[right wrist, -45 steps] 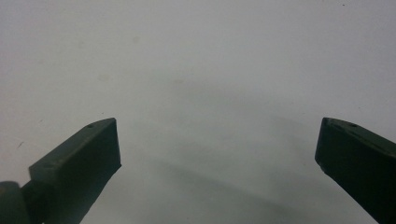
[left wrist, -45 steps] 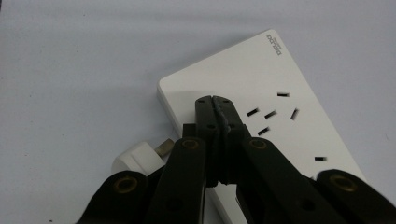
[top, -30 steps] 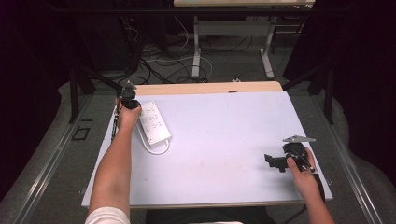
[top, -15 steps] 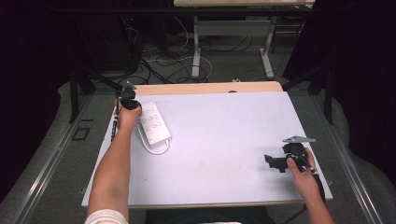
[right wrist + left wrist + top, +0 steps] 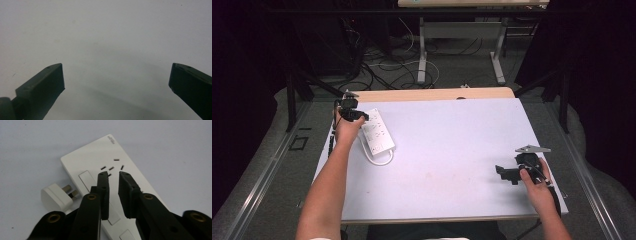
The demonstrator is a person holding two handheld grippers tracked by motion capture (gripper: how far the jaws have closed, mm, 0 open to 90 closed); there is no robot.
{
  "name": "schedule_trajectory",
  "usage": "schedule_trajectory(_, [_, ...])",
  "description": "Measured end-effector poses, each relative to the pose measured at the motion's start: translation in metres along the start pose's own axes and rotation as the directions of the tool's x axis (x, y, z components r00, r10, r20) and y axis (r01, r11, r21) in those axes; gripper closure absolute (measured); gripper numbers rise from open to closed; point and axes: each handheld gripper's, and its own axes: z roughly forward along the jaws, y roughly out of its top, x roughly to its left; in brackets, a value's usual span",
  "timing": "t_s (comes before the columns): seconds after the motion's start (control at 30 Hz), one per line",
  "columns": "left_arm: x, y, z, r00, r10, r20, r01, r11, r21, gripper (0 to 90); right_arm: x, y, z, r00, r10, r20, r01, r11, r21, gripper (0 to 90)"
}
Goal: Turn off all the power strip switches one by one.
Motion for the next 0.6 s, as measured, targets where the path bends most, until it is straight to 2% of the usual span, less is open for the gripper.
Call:
schedule_trajectory(0.07, [-0.003, -0.003, -0.003, 0.9999, 0.008, 0.011, -0.008, 0.9997, -0.023, 73.7, 0.001, 0.0, 0.0, 1.0, -0.001, -0.001, 0.001, 1.0, -0.001, 0.0])
schedule_trajectory(0.17, [-0.007, -0.007, -0.01, 0.9989, 0.032, 0.033, -0.031, 0.9991, -0.03, 69.6, 0.002, 0.0, -0.001, 1.0, -0.007, -0.005, 0.007, 1.0, -0.003, 0.0])
schedule_trajectory(0.27, [-0.011, -0.012, -0.014, 0.9984, 0.052, 0.02, -0.051, 0.9974, -0.051, 64.6, 0.002, 0.0, -0.001, 0.9999, -0.013, -0.005, 0.013, 1.0, -0.006, 0.0])
schedule_trajectory(0.43, [-0.017, -0.021, -0.022, 0.9956, 0.088, 0.033, -0.086, 0.995, -0.052, 60.0, 0.003, 0.0, 0.0, 0.9998, -0.018, -0.012, 0.018, 1.0, -0.004, 0.0])
schedule_trajectory(0.6, [-0.023, -0.034, -0.032, 0.9925, 0.104, 0.065, -0.098, 0.9914, -0.086, 56.9, 0.005, 0.0, 0.0, 0.9996, -0.021, -0.017, 0.021, 1.0, -0.002, 0.0])
